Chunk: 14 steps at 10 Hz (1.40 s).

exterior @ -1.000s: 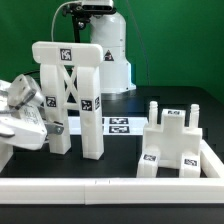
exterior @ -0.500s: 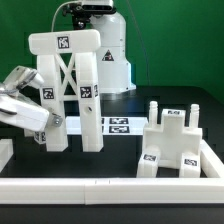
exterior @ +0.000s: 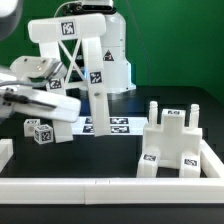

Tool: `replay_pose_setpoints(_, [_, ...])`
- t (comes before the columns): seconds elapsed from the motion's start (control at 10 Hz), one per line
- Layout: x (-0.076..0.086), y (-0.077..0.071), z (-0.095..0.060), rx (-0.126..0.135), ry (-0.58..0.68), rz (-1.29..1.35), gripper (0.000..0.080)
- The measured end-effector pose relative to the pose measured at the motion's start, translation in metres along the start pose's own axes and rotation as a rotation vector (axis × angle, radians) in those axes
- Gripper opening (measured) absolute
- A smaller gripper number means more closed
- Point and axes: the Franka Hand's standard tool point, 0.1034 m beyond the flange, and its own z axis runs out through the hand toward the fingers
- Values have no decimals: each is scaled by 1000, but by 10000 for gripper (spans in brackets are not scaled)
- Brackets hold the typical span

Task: Assemble chair

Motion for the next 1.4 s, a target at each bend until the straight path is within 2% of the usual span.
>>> replay_pose_setpoints(0.1, [-1, -3, 2, -81, 20, -8, 396])
replay_pose_setpoints(0.3, [1, -5, 9, -200, 25, 6, 396])
replay_pose_setpoints(0.4, [-1, -4, 10, -268, 18, -28, 396])
replay_pose_setpoints(0.5, [-3, -4, 9, -372, 10, -83, 396])
replay_pose_setpoints(0.6, [-3, -8, 8, -375, -1, -175, 396])
replay_pose_setpoints(0.8, [3, 8, -1, -349, -19, -247, 396])
replay_pose_setpoints(1.0, [10, 5, -5, -354, 27, -267, 396])
replay_pose_setpoints(1.1, [13, 11, -7, -348, 26, -288, 396])
replay_pose_setpoints(1.2, [22, 14, -11, -351, 60, -337, 396])
replay_pose_setpoints(1.3, [26, 13, -30, -367, 171, -412, 396])
replay_pose_setpoints(1.4, [8, 10, -49, -380, 269, -499, 396])
